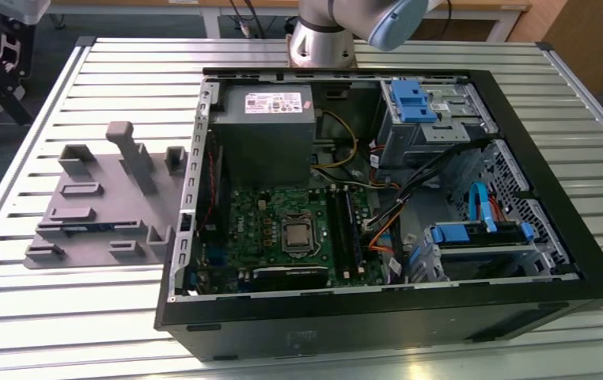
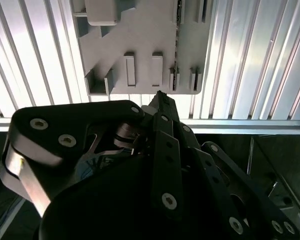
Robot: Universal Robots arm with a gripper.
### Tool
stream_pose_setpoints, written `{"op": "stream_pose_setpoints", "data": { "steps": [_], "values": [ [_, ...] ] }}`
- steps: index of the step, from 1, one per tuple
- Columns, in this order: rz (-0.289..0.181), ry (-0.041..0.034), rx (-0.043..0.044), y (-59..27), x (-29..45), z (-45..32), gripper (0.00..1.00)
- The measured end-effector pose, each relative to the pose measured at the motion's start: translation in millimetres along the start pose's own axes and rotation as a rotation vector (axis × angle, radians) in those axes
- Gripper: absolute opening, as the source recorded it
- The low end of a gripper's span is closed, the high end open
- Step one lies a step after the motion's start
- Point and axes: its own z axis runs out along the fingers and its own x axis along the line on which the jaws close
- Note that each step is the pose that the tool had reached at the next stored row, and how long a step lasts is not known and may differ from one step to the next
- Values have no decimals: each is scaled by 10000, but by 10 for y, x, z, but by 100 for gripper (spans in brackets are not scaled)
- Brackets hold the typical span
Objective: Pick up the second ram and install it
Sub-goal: 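Pick up the second ram and move it above second insertion slot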
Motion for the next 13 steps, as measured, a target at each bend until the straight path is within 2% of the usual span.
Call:
{"op": "stream_pose_setpoints", "data": {
  "steps": [4, 13],
  "values": [
    [-180, 8, -4, 0, 0, 0, 11],
    [-224, 10, -5, 0, 0, 0, 11]
  ]
}}
